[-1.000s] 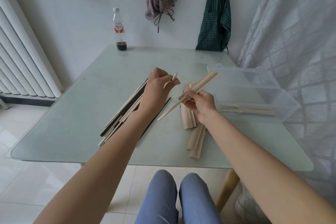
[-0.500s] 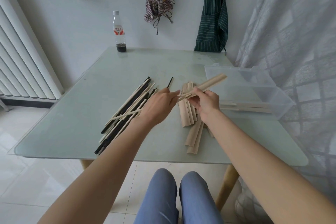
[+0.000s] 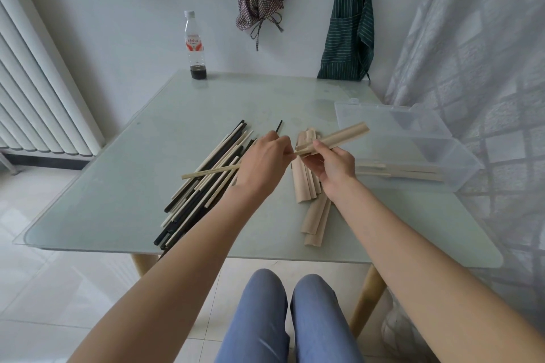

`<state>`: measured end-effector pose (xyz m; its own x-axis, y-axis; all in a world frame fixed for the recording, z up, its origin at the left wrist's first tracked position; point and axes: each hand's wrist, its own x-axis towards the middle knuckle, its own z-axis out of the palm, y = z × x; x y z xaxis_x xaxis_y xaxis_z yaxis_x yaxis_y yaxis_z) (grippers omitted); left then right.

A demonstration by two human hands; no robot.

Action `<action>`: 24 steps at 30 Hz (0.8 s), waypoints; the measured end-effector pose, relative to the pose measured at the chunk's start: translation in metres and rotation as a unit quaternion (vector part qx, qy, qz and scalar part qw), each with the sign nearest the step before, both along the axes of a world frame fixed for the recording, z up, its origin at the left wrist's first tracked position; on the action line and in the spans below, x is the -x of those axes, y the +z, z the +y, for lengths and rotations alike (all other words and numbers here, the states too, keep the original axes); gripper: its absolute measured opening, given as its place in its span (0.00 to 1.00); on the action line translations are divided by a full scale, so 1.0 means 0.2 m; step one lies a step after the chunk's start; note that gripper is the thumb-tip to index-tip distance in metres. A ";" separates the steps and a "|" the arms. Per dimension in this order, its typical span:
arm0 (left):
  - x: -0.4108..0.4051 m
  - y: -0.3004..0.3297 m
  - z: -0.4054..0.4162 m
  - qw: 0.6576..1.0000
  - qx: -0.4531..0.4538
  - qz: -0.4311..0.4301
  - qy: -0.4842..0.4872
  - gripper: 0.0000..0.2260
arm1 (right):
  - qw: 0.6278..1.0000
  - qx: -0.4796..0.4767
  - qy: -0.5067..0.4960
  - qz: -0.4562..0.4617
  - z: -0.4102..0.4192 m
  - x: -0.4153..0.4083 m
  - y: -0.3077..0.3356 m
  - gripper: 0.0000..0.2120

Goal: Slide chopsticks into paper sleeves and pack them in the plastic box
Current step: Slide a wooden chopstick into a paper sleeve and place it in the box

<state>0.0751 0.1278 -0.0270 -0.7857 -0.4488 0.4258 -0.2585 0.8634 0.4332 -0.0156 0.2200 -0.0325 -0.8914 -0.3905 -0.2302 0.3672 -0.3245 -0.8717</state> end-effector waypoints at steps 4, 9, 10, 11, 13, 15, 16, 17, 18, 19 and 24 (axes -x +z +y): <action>0.02 -0.01 0.01 1.000 -0.001 0.013 0.000 0.08 | 1.000 0.008 0.005 -0.002 0.00 -0.01 0.01 0.07; 0.01 -0.02 -0.01 0.999 -0.021 0.014 -0.035 0.10 | 1.000 0.005 -0.016 0.005 0.03 0.01 0.02 0.09; 0.00 -0.03 -0.02 0.999 -0.024 0.020 -0.039 0.10 | 1.000 0.003 -0.025 0.005 0.03 0.02 0.02 0.10; -0.01 -0.03 -0.03 0.998 -0.025 0.026 -0.043 0.10 | 0.999 0.003 -0.033 0.005 0.03 0.02 0.02 0.10; -0.02 -0.04 -0.04 0.998 -0.019 0.026 -0.051 0.07 | 0.999 0.007 -0.042 0.001 0.03 0.03 0.02 0.10; -0.02 -0.04 -0.05 0.998 -0.015 0.028 -0.057 0.05 | 0.999 0.012 -0.047 -0.009 0.02 0.02 0.01 0.10; -0.02 -0.04 -0.05 0.998 -0.012 0.033 -0.056 0.04 | 0.999 0.016 -0.049 -0.018 0.01 0.02 0.01 0.10; -0.02 -0.04 -0.05 0.998 -0.004 0.039 -0.053 0.05 | 0.998 0.021 -0.050 -0.028 0.01 0.02 0.01 0.10; -0.01 -0.04 -0.05 0.998 0.013 0.042 -0.048 0.05 | 0.998 0.025 -0.049 -0.036 0.00 0.01 0.01 0.09; -0.01 -0.04 -0.05 0.997 0.039 0.043 -0.043 0.06 | 0.998 0.024 -0.047 -0.039 0.00 0.01 0.00 0.09; 0.00 -0.07 -0.04 0.991 0.116 0.048 -0.043 0.08 | 0.998 -0.005 -0.046 -0.034 0.00 0.01 0.00 0.08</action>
